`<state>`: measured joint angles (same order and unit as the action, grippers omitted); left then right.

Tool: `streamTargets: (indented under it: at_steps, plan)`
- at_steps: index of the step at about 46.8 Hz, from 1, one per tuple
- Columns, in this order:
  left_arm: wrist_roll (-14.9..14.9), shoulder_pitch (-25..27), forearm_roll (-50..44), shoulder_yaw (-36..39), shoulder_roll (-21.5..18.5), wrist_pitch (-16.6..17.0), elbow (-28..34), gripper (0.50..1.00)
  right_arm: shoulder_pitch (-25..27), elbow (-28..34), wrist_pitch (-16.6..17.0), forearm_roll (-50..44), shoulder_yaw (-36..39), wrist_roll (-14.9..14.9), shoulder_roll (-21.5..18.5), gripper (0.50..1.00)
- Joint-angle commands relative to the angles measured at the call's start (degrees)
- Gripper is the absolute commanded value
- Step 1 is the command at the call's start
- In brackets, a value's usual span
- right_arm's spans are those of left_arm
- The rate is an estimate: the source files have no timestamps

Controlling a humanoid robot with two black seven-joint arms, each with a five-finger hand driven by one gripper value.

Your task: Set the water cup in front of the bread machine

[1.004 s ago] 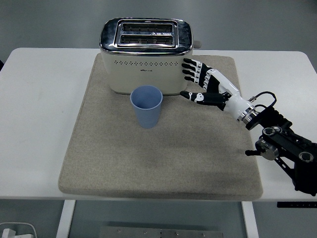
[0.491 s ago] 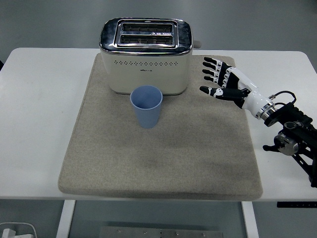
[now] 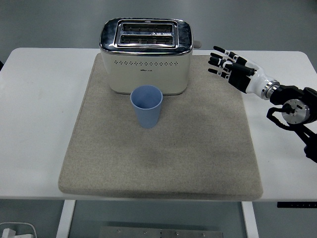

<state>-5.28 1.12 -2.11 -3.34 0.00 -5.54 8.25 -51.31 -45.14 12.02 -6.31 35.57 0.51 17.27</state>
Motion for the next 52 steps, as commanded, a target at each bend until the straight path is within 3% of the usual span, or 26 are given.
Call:
streamTargets:
  at_steps: [1, 9, 27, 52]
  plan:
    - [0.0, 0.0, 0.0, 0.0, 0.0, 0.0, 0.0, 1.0, -1.4, 2.9, 0.0, 1.2, -0.1, 0.1, -2.1, 0.924]
    - [0.0, -0.1, 0.0, 0.0, 0.0, 0.0, 0.0, 1.0, -2.8, 6.6, -1.1, 1.3, 0.0, 0.8, -5.7, 0.924]
    - [0.0, 0.0, 0.0, 0.0, 0.0, 0.0, 0.0, 1.0, -3.1, 6.8, -2.6, 1.4, 5.4, -0.5, -9.5, 0.924]
    - [0.0, 0.0, 0.0, 0.0, 0.0, 0.0, 0.0, 1.0, -2.9, 10.2, -2.2, 3.5, 7.1, -1.9, -11.0, 0.924]
